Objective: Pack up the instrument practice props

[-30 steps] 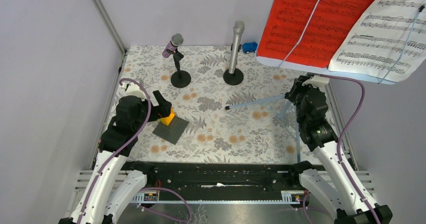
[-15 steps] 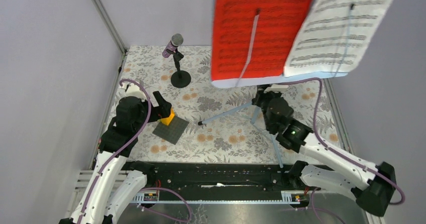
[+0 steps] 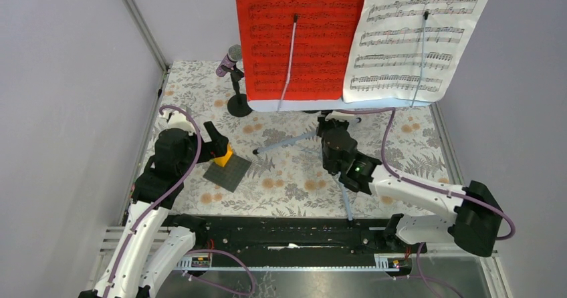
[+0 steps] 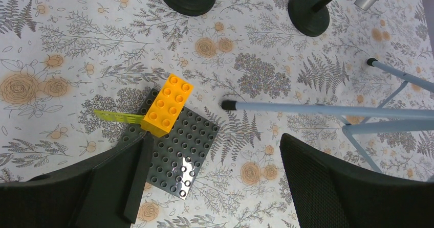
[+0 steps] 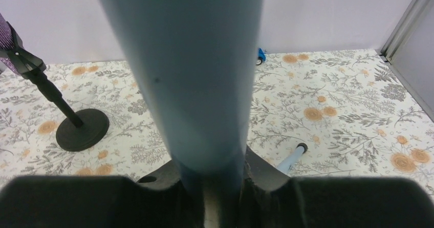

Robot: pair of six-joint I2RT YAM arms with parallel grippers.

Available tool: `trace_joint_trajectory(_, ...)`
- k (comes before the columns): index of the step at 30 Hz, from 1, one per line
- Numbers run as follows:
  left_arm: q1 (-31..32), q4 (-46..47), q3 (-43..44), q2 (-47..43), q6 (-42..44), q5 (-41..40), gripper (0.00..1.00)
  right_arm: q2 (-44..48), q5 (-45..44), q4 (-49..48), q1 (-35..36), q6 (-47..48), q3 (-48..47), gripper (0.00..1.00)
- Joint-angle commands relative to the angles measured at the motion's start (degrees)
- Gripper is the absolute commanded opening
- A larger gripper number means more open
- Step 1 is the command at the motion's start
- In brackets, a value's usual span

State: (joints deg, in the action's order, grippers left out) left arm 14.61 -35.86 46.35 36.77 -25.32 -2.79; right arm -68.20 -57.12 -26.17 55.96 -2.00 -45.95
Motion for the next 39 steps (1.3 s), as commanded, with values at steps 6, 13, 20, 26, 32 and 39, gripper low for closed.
trace_joint_trajectory(6, -0.29, 3.17, 0.15, -0.93, 0.48, -0.11, 0.99, -10.8, 1.95, -15.57, 1.15, -5.69, -7.81, 0.02)
trace_joint_trajectory(13, -0.3, 3.38, 0.06, -0.96, 0.54, 0.32, 0.99, -16.23, 8.12, -13.38, 1.08, 0.53, -14.15, 0.0)
trace_joint_trajectory(20, -0.29, 3.36, -0.03, -1.44, 0.46, 0.11, 0.99, -20.76, 12.77, -13.08, 0.37, 4.62, -16.92, 0.0)
trace_joint_trajectory(26, -0.29, 3.34, 0.04, -1.17, 0.54, 0.19, 0.99, -20.74, 10.85, -12.59, -1.01, 2.64, -13.82, 0.11)
trace_joint_trajectory(32, -0.31, 3.37, 0.06, -1.16, 0.69, 0.32, 0.99, -19.28, 8.06, -10.34, -2.61, 1.1, -11.89, 0.59)
trace_joint_trajectory(39, -0.39, 3.82, 1.11, -2.34, 1.45, 2.01, 0.99, -8.25, 14.54, 3.0, -2.88, -4.65, -7.23, 0.95)
